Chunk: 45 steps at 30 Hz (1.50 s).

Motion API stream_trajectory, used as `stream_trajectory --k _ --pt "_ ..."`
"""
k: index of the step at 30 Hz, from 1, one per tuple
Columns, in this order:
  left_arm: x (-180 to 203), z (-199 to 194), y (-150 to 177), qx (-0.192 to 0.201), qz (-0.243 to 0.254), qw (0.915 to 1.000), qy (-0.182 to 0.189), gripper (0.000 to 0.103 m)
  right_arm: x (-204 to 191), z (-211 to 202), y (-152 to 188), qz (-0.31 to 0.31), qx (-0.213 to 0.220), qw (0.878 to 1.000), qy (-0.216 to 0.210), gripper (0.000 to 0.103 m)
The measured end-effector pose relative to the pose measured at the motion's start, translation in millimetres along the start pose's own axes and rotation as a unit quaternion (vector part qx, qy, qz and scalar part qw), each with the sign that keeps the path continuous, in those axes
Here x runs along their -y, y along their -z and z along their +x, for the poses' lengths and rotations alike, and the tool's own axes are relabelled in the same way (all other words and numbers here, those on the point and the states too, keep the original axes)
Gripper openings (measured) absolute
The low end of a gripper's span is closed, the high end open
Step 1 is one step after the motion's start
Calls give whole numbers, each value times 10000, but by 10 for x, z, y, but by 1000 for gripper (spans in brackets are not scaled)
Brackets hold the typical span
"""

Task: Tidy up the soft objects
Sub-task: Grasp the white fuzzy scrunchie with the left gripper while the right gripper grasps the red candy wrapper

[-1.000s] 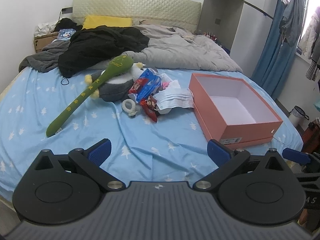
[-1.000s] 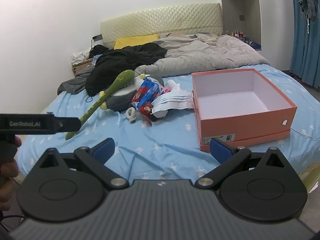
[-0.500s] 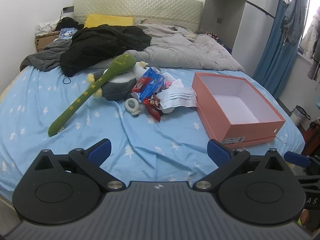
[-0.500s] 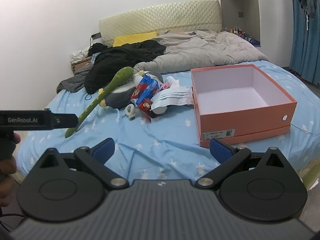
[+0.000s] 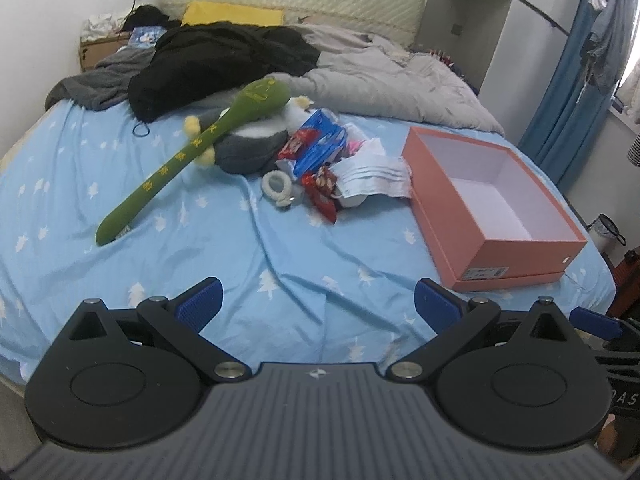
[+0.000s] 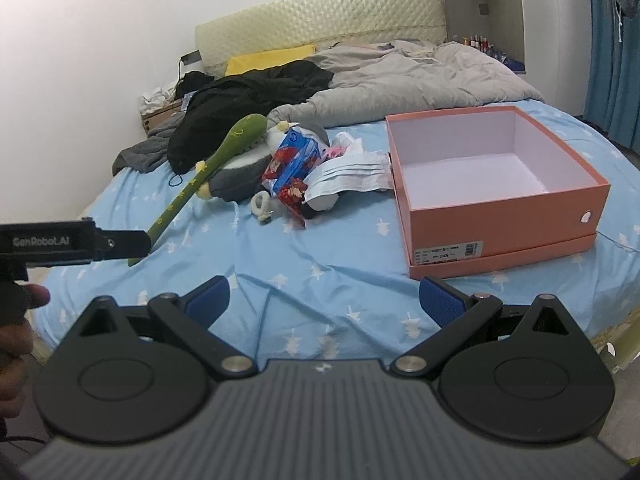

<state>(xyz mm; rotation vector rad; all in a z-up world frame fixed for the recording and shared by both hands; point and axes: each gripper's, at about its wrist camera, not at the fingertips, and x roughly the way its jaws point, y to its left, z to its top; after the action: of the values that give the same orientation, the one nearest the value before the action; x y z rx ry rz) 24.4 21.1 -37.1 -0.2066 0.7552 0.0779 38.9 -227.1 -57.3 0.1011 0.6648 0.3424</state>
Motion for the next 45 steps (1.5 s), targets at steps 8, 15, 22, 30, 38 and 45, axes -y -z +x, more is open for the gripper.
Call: stream_trajectory --k 8,15,22,30,38,45 --pt "-149 209 -35 -174 -65 9998 -29 103 -3 180 1 54 -229 9997 -34 103" --pt "-244 470 -82 -310 -87 9995 0 103 -19 341 -46 27 -287 9996 -20 103" --pt "-344 798 -133 -333 -23 9994 88 103 -46 628 -48 46 -321 9993 -210 103" --pt "-432 1095 -213 -264 50 9995 173 102 -139 899 -74 -81 -268 9988 -393 97" --pt "-512 1390 -296 -204 35 9996 189 98 -248 1192 -100 -341 -322 9978 -462 83" --pt "-617 1755 -380 -299 -13 9993 208 93 -315 1496 -123 -455 -401 9969 -495 78"
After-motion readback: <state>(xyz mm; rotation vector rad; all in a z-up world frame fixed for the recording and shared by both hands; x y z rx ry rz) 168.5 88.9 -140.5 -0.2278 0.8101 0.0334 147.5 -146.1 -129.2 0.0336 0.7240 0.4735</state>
